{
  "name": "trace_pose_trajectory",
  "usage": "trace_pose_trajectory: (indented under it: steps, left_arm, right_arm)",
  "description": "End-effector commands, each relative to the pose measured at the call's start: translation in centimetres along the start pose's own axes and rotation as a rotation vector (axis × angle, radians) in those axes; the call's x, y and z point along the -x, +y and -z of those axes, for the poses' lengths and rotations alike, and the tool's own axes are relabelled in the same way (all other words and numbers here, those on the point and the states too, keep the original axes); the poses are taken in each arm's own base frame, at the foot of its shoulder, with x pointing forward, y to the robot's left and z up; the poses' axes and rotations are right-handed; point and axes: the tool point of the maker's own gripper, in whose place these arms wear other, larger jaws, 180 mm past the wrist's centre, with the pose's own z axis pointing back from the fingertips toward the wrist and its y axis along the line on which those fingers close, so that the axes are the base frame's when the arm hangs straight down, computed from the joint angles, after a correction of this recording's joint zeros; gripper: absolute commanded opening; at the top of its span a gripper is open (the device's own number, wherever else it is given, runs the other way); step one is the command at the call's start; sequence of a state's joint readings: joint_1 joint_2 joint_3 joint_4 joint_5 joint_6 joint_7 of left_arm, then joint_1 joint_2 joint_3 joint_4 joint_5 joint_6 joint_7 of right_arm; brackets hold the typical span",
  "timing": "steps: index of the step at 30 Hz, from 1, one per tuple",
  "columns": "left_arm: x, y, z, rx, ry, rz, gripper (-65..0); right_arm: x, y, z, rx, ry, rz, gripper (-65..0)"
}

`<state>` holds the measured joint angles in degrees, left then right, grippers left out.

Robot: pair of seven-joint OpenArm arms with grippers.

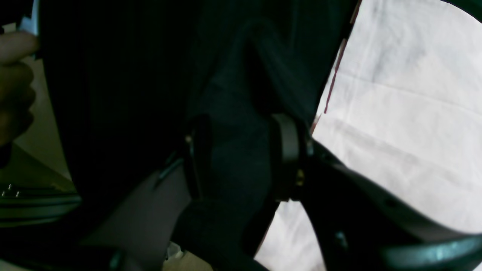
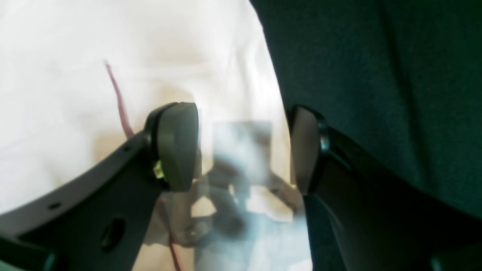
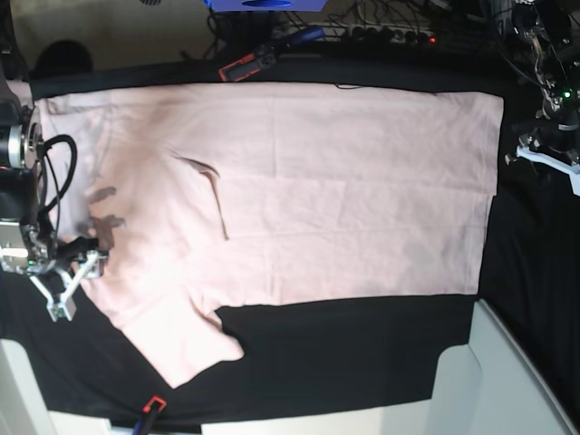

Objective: Fold the T-shirt properly
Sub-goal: 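Move both grippers to the shirt's side edges and grasp them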

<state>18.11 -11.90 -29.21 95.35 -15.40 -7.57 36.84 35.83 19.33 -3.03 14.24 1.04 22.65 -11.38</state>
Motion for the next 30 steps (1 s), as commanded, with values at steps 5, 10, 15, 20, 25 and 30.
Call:
trace_pose_trajectory:
  steps: [5, 10, 15, 20, 25, 30]
  left_arm:
    - [-1.5, 0.6, -0.1, -0.01, -0.045, 0.012, -40.1]
    - [-1.5, 0.6, -0.1, -0.01, -0.045, 0.012, -40.1]
    - [-1.5, 0.6, -0.1, -0.01, -0.045, 0.012, -40.1]
    - [-1.5, 0.6, -0.1, -0.01, -0.045, 0.012, -40.1]
    - [-1.5, 0.6, -0.1, -0.01, -0.045, 0.012, -40.1]
    - [-1.5, 0.6, -0.1, -0.01, -0.045, 0.012, -40.1]
  right_arm:
    - [-1.9, -1.1, -0.5, 0.017, -0.05, 0.0, -34.4]
    - [-1.9, -1.2, -0.5, 0.018, -0.053, 0.003, -61.1]
    - [-2.1, -1.6, -0.7, 0.027, -0.059, 0.004, -63.8]
    - [-2.3, -1.6, -0.7, 0.027, -0.064, 0.005, -56.3]
    - [-3.1, -3.1, -1.0, 0.11, -0.115, 0.014, -33.4]
    - [-0.8, -3.3, -0.7, 0.139, -0.104, 0.023, -26.3]
